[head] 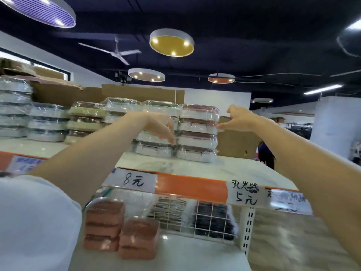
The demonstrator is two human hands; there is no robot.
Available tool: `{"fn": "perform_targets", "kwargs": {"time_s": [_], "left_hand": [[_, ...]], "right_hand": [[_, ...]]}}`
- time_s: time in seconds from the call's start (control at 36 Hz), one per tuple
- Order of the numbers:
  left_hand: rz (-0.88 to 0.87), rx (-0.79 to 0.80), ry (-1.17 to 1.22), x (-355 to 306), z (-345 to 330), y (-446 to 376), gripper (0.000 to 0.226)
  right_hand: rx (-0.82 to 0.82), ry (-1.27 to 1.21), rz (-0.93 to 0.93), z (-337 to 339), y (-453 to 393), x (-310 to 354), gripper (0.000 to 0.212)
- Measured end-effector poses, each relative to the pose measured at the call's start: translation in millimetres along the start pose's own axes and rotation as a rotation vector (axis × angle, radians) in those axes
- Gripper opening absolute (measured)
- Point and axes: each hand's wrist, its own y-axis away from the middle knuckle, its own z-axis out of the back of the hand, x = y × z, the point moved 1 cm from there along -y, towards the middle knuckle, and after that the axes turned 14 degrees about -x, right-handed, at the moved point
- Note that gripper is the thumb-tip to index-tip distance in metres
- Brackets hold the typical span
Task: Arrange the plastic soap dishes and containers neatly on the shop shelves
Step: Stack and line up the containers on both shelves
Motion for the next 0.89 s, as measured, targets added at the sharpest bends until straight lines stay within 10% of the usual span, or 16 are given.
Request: {"fn": "perform_targets", "kwargs": {"time_s": [0.36, 0.89], "left_hand": [[-0.203, -0.081, -0.012, -2.6, -18.3, 69.1, 0.041], [-0.165, -0.334, 0.055, 49.3, -46.8, 210.2, 0.039]], "right_hand": [[-0.004, 0.313, -0.048, 4.1, 119.9, 64.4, 0.066], [0.129, 0.049, 0.199, -25.6, 217.4, 180.7, 0.046]]}}
